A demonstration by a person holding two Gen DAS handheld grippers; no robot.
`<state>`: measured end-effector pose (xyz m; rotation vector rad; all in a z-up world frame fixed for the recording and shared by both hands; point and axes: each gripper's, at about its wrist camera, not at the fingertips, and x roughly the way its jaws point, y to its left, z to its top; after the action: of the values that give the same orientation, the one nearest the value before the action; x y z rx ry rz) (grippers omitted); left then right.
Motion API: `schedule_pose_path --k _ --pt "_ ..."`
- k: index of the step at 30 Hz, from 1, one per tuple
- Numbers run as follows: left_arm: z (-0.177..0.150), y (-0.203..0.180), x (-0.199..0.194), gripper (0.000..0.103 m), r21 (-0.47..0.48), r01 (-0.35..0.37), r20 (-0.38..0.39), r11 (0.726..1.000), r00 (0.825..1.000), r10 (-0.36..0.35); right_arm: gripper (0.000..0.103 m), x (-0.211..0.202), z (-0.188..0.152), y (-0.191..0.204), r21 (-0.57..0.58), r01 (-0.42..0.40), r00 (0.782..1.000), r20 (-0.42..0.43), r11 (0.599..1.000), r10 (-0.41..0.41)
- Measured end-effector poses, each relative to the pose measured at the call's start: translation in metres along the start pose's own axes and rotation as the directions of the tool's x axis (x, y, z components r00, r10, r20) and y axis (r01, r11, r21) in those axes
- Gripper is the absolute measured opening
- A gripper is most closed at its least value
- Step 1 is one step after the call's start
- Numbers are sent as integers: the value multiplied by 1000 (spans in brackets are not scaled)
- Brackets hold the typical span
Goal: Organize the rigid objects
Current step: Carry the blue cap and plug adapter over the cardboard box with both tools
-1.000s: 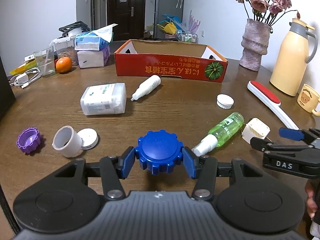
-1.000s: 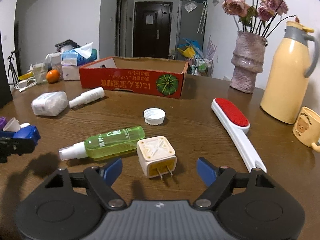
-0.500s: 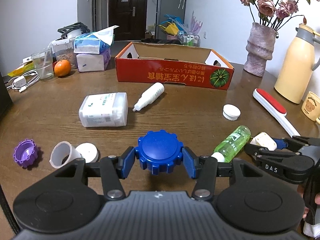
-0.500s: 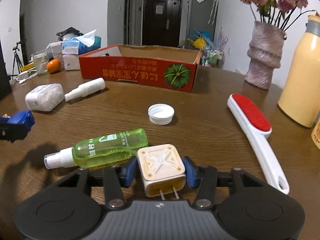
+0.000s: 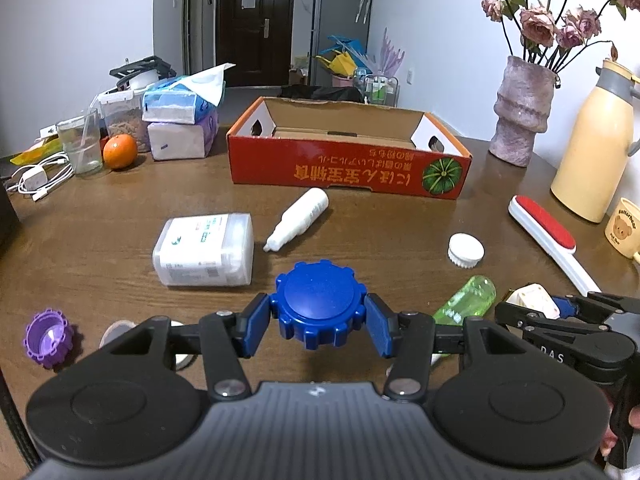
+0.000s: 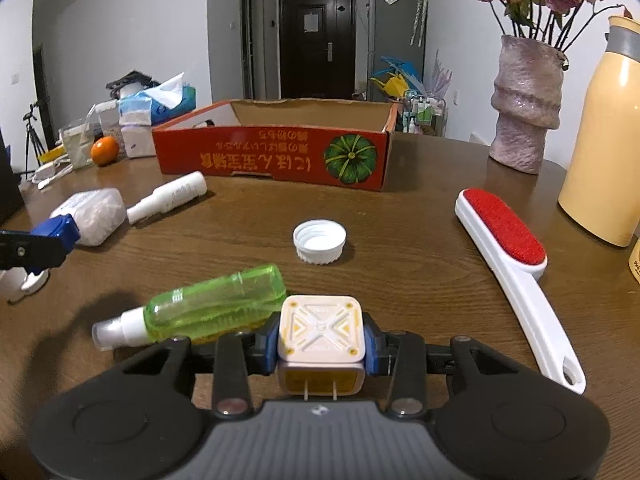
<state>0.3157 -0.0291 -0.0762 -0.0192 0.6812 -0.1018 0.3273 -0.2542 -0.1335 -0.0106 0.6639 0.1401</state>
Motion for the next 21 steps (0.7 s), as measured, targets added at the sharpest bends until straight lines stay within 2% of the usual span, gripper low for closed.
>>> schedule_pose_path --k 21 --pt "53 -7 15 53 -39 10 92 999 996 -6 38 -8 60 1 45 -2 988 154 999 -5"
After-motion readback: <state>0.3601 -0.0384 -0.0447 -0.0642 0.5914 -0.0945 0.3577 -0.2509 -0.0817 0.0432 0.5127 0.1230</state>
